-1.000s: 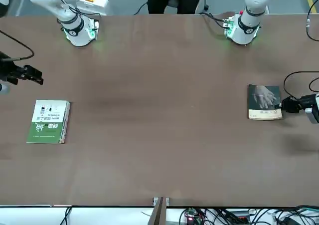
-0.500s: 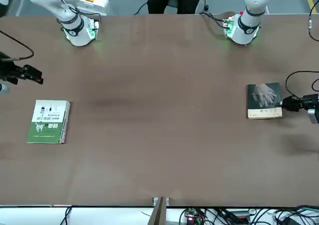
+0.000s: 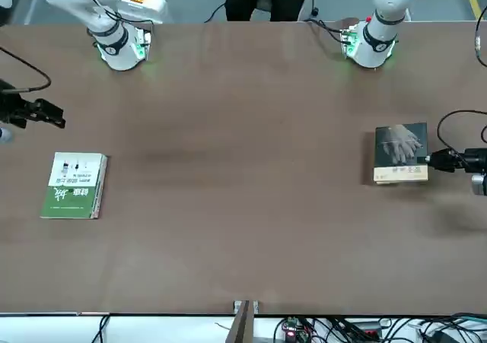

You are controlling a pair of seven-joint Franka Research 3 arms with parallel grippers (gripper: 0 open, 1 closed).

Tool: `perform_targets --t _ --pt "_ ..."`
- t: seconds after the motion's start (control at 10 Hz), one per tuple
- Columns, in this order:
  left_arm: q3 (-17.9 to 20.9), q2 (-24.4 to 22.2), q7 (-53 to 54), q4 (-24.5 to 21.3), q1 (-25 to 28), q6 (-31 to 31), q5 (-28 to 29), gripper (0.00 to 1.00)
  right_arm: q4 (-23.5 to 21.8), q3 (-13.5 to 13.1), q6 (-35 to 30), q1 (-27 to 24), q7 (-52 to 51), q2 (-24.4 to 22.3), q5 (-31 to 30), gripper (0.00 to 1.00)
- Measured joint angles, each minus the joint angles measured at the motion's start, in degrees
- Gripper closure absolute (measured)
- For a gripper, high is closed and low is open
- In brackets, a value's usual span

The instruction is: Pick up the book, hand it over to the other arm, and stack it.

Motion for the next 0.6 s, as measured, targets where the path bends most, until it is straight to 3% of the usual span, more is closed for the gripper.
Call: perform_targets --t 0.6 --pt "-12.48 -2.05 -14.4 3.58 -0.17 -1.55 -0.46 0.99 0.0 0.0 -0.01 -0.03 -0.02 0.0 0.0 0.0"
